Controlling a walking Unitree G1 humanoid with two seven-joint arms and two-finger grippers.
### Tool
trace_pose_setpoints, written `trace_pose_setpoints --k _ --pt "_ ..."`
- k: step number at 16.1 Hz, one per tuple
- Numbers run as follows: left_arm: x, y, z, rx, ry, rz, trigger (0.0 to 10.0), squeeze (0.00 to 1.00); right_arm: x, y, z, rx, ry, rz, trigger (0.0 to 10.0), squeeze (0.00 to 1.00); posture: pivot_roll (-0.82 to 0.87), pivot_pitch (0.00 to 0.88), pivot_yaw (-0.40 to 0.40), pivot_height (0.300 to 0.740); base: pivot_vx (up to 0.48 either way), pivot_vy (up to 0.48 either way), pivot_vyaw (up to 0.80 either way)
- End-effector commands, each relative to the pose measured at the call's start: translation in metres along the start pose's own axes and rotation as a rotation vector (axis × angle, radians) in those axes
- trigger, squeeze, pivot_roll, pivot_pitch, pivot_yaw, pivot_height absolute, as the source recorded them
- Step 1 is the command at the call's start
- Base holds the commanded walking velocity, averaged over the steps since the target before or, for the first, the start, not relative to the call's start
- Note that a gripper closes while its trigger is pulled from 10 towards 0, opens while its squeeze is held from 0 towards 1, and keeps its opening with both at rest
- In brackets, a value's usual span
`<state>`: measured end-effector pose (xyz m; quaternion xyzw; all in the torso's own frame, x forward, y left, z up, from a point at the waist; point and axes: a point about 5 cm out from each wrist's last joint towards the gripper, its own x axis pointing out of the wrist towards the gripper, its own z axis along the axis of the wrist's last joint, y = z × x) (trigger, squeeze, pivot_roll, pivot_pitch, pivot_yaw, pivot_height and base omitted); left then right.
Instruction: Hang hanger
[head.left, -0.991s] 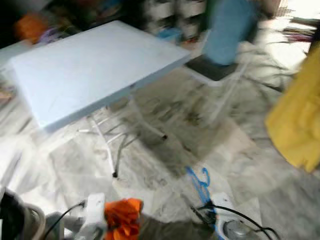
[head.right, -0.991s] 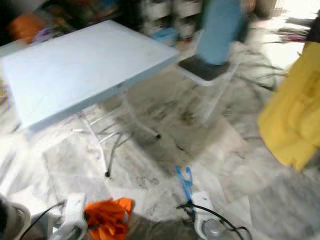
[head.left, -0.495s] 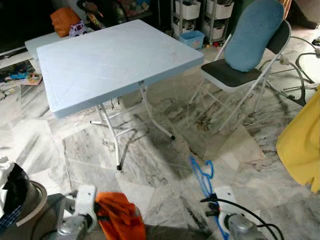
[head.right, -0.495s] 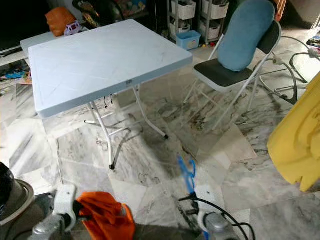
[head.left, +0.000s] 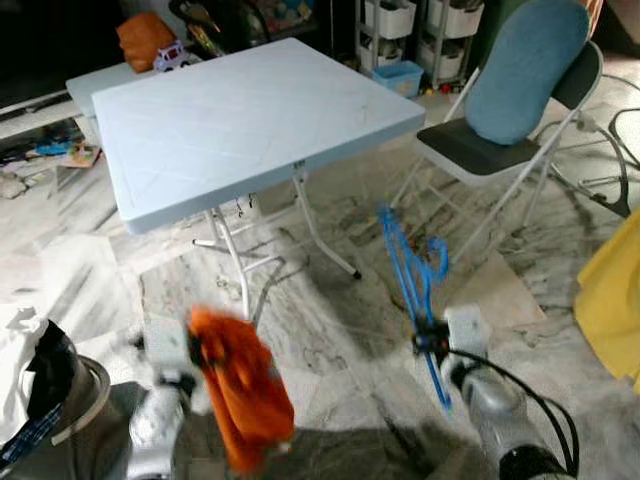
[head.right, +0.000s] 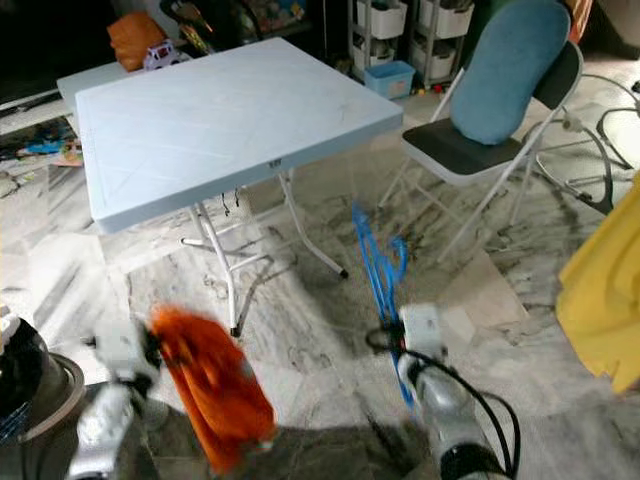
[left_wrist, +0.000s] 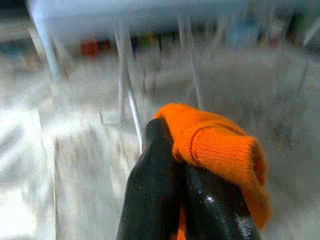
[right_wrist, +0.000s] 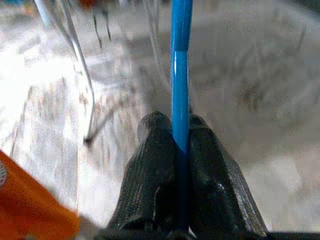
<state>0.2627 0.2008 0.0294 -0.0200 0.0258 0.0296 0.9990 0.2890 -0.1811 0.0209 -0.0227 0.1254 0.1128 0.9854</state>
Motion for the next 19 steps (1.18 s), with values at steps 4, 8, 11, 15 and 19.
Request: trace_pose_setpoints --k 4,8,11,15,19 --pt "-0.01 -0.001 0.033 0.058 -0.148 0.078 10.0 0.0 -0.003 0.017 0.036 0.002 -0.159 0.089 10.0 0.0 -0.08 0.0 0.102 0.74 0.0 0.0 0.0" --pt "-0.012 -0.009 0.038 0.05 -0.134 0.083 10.0 0.0 -0.008 0.024 0.034 0.013 -0.141 0.099 10.0 0.0 -0.07 0.0 0.109 0.74 0.271 0.0 0.52" --pt "-0.009 -0.014 0.043 0.057 -0.129 0.069 10.0 0.0 -0.009 0.029 0.036 0.02 -0.129 0.115 10.0 0.0 -0.07 0.0 0.112 0.74 0.42 0.0 0.55" --pt "-0.001 -0.019 0.052 0.049 -0.141 0.044 10.0 0.0 -0.007 0.029 0.043 0.024 -0.145 0.109 10.0 0.0 -0.07 0.0 0.121 0.74 0.46 0.0 0.24" --pt "0.006 -0.022 0.066 0.042 -0.18 0.03 10.0 0.0 -0.005 0.032 0.047 0.012 -0.166 0.123 10.0 0.0 -0.07 0.0 0.12 0.74 0.469 0.0 0.11"
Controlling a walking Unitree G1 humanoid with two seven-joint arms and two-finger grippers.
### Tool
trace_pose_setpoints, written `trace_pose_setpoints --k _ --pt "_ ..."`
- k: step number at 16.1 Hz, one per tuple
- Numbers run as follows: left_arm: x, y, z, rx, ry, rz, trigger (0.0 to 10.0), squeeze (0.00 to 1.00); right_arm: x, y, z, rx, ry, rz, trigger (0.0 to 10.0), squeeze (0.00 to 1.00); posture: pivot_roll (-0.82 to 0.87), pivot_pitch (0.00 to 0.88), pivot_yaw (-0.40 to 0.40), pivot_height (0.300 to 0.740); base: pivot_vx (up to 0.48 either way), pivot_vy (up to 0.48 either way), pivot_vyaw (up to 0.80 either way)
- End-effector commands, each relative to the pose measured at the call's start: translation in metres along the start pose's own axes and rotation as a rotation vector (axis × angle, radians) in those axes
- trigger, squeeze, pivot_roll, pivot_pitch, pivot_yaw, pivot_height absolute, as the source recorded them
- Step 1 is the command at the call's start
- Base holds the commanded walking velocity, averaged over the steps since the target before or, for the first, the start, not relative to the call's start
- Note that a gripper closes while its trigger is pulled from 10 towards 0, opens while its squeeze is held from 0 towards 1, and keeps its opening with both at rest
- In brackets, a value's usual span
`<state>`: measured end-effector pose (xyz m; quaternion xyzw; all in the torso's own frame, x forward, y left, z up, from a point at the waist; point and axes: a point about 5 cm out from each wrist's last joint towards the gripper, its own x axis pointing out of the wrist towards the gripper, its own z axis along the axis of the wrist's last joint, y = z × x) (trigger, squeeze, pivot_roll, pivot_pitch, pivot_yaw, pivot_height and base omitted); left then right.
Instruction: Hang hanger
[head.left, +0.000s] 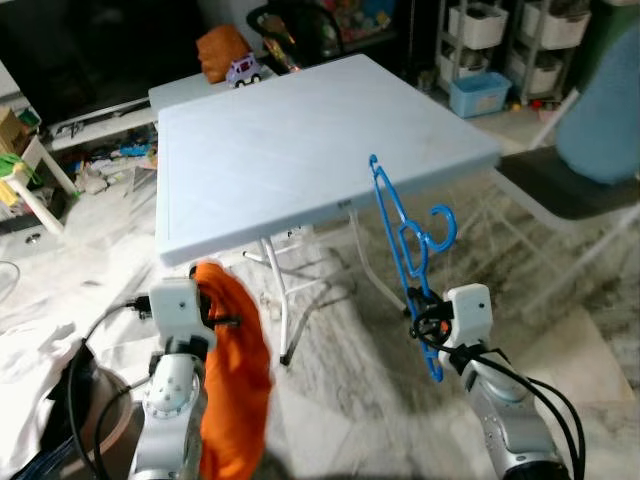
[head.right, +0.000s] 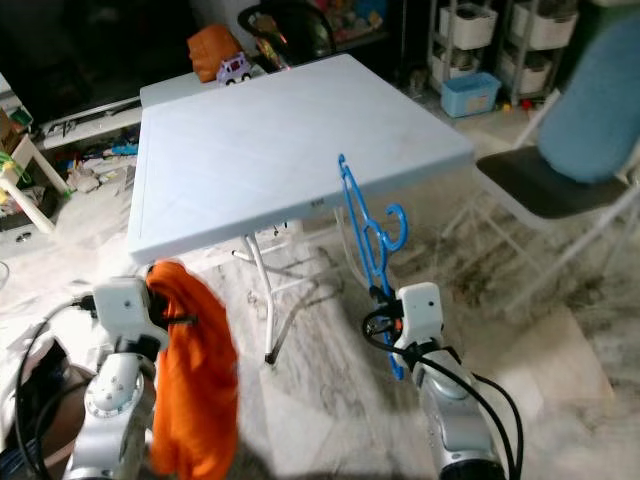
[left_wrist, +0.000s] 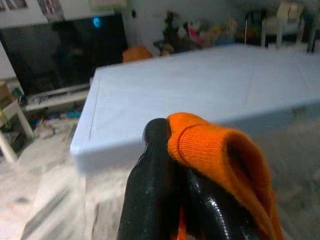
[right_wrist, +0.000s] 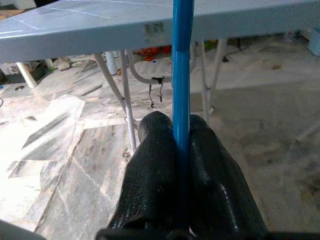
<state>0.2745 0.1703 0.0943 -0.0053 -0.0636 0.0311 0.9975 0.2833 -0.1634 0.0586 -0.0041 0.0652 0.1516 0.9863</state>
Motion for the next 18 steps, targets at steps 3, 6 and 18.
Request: trace_pose_setpoints --k 3,6,18 --pt "0.005 0.008 0.014 -0.003 -0.038 0.033 10.0 0.0 0.01 0.017 0.011 -0.011 -0.048 0.064 10.0 0.0 -0.07 0.0 0.115 0.74 0.466 0.0 0.7" --pt "0.008 0.01 0.019 -0.003 -0.05 0.041 10.0 0.0 0.012 0.02 0.01 -0.031 -0.049 0.083 10.0 0.0 -0.06 0.0 0.113 0.74 0.401 0.193 0.56" --pt "0.014 -0.003 0.027 -0.012 -0.038 -0.062 10.0 0.0 0.016 0.007 0.025 -0.133 -0.146 -0.045 10.0 0.0 -0.07 0.0 0.115 0.74 0.031 0.025 0.04"
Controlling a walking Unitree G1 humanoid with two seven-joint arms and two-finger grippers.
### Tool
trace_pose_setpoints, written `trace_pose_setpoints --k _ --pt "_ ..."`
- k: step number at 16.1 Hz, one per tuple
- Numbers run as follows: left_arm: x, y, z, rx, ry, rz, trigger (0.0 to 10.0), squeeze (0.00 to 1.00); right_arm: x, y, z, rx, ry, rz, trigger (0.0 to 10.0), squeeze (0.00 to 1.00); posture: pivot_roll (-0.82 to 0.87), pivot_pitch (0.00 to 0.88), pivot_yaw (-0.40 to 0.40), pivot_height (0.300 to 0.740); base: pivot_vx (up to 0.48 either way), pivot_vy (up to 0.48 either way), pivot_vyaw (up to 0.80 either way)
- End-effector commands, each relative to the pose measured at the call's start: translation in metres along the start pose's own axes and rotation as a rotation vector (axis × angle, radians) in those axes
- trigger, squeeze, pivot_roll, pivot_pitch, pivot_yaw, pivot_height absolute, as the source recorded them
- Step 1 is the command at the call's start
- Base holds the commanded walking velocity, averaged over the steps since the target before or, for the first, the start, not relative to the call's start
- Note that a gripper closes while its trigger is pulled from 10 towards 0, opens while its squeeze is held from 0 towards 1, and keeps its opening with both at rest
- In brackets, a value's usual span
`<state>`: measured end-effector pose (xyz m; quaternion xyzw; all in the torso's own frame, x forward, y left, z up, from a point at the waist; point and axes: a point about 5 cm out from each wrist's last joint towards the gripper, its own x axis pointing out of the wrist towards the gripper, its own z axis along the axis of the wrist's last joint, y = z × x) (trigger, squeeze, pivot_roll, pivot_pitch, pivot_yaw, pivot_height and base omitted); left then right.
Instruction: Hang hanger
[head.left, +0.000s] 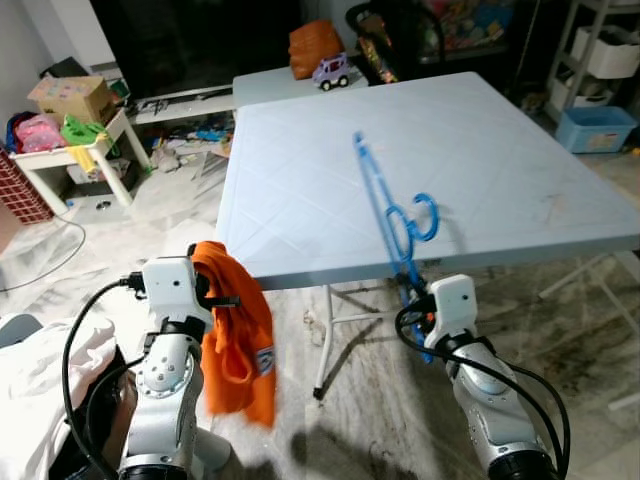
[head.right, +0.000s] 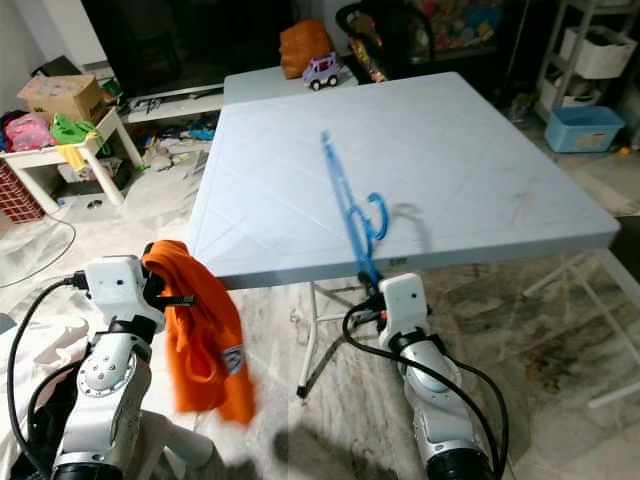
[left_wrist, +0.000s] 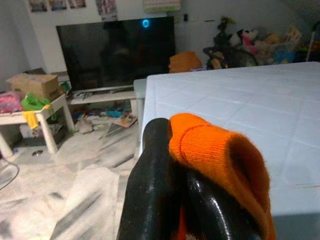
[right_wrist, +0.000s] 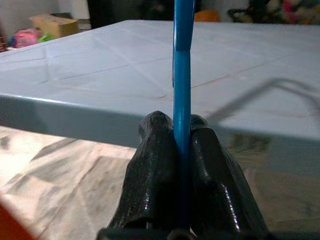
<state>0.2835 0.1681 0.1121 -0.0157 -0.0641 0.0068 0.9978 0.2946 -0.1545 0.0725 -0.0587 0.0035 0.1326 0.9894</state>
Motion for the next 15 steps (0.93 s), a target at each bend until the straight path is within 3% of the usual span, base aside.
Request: trace_pose_setpoints --k 1,3,4,9,11,15 --pt "0.006 -0.007 0.017 0.031 -0.064 -0.065 10.0 0.0 0.006 -0.003 0.012 -0.031 -0.048 -0.027 10.0 0.0 -0.07 0.0 0.115 0.74 0.0 0.0 0.0" --pt "0.012 -0.016 0.027 0.051 -0.101 -0.128 10.0 0.0 0.007 -0.005 0.01 -0.044 -0.041 -0.038 10.0 0.0 -0.08 0.0 0.121 0.74 0.0 0.0 0.0" --pt "0.022 -0.02 0.041 0.032 -0.14 -0.17 10.0 0.0 0.005 -0.005 0.007 -0.049 -0.032 -0.037 10.0 0.0 -0.08 0.0 0.121 0.74 0.0 0.0 0.0" --pt "0.03 -0.016 0.055 0.023 -0.18 -0.188 10.0 0.0 0.003 -0.01 0.011 -0.056 -0.06 -0.104 10.0 0.0 -0.09 0.0 0.134 0.74 0.0 0.0 0.0" --pt "0.032 -0.022 0.07 0.003 -0.232 -0.223 10.0 0.0 0.004 -0.018 0.02 -0.073 -0.09 -0.132 10.0 0.0 -0.1 0.0 0.135 0.74 0.354 0.0 0.0" --pt "0.044 -0.03 0.089 -0.002 -0.29 -0.276 10.0 0.0 0.006 -0.016 0.021 -0.085 -0.094 -0.126 10.0 0.0 -0.1 0.0 0.136 0.74 0.45 0.0 0.0"
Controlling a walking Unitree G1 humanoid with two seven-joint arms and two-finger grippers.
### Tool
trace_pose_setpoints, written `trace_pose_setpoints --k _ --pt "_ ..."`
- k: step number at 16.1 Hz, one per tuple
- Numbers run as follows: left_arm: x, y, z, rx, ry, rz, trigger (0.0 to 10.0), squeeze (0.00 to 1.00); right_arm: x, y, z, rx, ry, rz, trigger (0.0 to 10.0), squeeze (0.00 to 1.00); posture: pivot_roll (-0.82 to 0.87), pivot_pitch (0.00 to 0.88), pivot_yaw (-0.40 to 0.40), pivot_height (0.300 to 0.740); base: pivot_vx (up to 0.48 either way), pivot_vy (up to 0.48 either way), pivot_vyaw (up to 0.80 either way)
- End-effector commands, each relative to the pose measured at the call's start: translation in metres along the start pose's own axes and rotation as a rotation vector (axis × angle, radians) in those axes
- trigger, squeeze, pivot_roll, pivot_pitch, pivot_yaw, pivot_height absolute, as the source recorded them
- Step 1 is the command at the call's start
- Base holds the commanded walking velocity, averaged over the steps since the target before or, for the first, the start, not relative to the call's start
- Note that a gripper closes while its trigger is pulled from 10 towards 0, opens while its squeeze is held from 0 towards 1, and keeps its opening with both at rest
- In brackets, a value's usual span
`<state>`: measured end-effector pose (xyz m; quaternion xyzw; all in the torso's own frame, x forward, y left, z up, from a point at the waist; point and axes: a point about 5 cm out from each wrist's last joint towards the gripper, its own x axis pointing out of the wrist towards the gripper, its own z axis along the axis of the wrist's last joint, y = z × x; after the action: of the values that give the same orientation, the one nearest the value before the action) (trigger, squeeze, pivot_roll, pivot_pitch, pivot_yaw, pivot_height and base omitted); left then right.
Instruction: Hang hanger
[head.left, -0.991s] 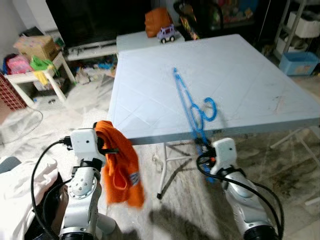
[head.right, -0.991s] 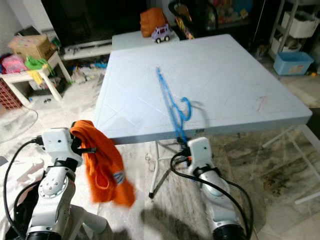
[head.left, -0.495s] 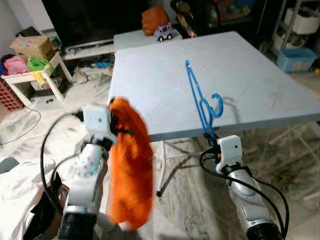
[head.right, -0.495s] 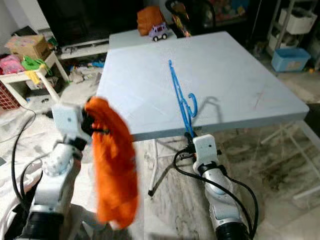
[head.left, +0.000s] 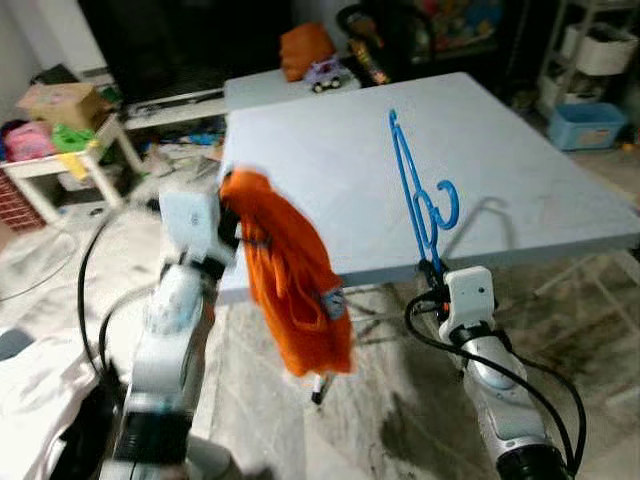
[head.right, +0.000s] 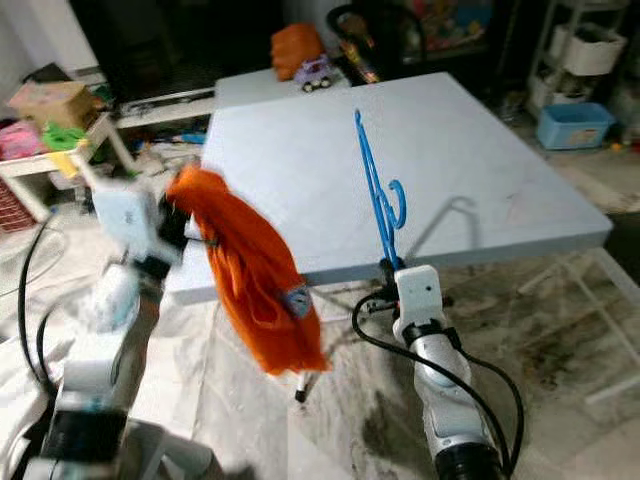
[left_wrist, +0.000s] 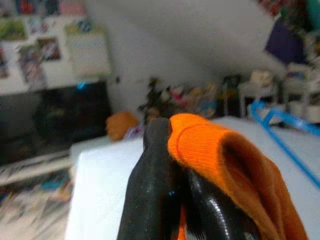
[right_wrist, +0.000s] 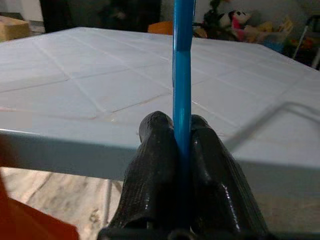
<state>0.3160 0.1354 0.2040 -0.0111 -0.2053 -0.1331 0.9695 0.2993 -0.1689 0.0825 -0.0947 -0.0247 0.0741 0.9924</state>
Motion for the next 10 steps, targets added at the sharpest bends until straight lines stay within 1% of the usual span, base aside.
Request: trace_pose_setpoints --k 1,4,7,9,10 --pt "0.005 0.007 0.007 0.014 -0.018 -0.001 10.0 0.0 0.006 0.001 0.012 -0.006 -0.055 -0.007 10.0 0.0 -0.11 0.0 0.14 0.74 0.48 0.0 0.0" --pt "0.008 0.008 0.009 0.01 -0.022 -0.001 10.0 0.0 0.004 0.003 0.012 -0.007 -0.055 -0.009 10.0 0.0 -0.11 0.0 0.144 0.74 0.48 0.0 0.0" --pt "0.011 0.005 0.018 0.003 -0.053 -0.01 10.0 0.0 0.004 -0.002 0.022 -0.051 -0.101 -0.039 10.0 0.0 -0.11 0.0 0.146 0.74 0.463 0.0 0.0" --pt "0.017 0.008 0.029 0.054 -0.089 0.033 10.0 0.0 0.007 -0.004 0.029 -0.067 -0.123 -0.043 10.0 0.0 -0.11 0.0 0.143 0.74 0.0 0.0 0.0" --pt "0.017 0.01 0.03 0.071 -0.092 0.04 10.0 0.0 0.007 -0.004 0.029 -0.068 -0.124 -0.04 10.0 0.0 -0.11 0.0 0.142 0.74 0.0 0.0 0.0"
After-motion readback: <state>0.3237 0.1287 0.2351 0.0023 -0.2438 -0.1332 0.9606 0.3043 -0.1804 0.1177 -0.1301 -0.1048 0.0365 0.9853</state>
